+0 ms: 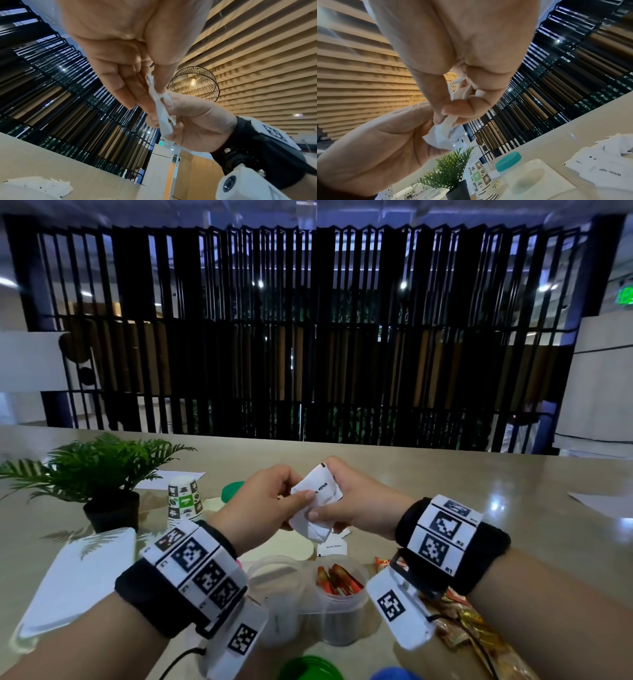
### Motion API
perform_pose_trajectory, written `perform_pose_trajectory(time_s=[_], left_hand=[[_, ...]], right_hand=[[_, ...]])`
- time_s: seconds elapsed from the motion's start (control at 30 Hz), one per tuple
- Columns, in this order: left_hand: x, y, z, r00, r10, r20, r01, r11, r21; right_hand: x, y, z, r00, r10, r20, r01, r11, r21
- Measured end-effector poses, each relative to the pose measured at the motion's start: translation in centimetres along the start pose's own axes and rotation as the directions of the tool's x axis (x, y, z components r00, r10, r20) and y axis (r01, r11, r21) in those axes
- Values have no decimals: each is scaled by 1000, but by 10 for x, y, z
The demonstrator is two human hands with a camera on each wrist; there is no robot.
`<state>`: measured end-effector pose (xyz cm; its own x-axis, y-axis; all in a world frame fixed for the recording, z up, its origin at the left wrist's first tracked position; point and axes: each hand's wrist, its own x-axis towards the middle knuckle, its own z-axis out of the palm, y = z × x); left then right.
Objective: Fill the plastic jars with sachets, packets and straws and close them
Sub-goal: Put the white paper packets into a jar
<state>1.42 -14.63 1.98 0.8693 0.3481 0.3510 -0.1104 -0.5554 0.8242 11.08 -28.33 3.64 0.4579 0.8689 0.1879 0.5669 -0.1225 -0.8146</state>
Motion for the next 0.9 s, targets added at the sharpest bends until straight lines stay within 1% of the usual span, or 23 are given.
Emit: perform_pose_trajectory(time_s=[0.13,0.23,0.3,0.37,0.43,0.57,0.63,0.73,0.8,0.87,0.9], left_hand=[[-2,-7,-3,998,6,-65,-6,1000,9],[-4,-13,-4,991,-29,-129,18,996,-85],[-6,-14,-4,988,-51,-145,31,989,-143],[-8,-14,-3,987,-53,-150,32,989,-145],[-9,-15,-5,987,-52,-155,32,991,-129],[-11,-17,-12,985,-33,-171,26,999,-43],[-14,-17,-15,987,-28,-160,29,1000,2],[-19,-16,-21,988,40,-146,-23,993,116],[-22,-11,-27,985,110,-130,-75,965,251],[-24,-5,-35,984,165,-74,-125,915,384],[-24,-3,-38,983,181,-35,-150,894,423]], right_hand=[[-2,4,3,999,27,-20,-25,996,87],[-4,7,0,996,86,-8,-82,977,198],[-6,10,-2,994,111,5,-109,963,248],[-6,14,-1,994,109,1,-105,955,278],[-4,16,2,994,106,-22,-97,958,268],[-3,19,6,990,107,-92,-82,967,240],[-2,19,6,986,115,-117,-85,969,230],[-2,17,5,982,143,-121,-121,977,175],[-4,14,4,984,156,-91,-141,978,155],[-6,11,3,986,157,-63,-149,983,111],[-7,9,3,987,151,-59,-147,987,59]])
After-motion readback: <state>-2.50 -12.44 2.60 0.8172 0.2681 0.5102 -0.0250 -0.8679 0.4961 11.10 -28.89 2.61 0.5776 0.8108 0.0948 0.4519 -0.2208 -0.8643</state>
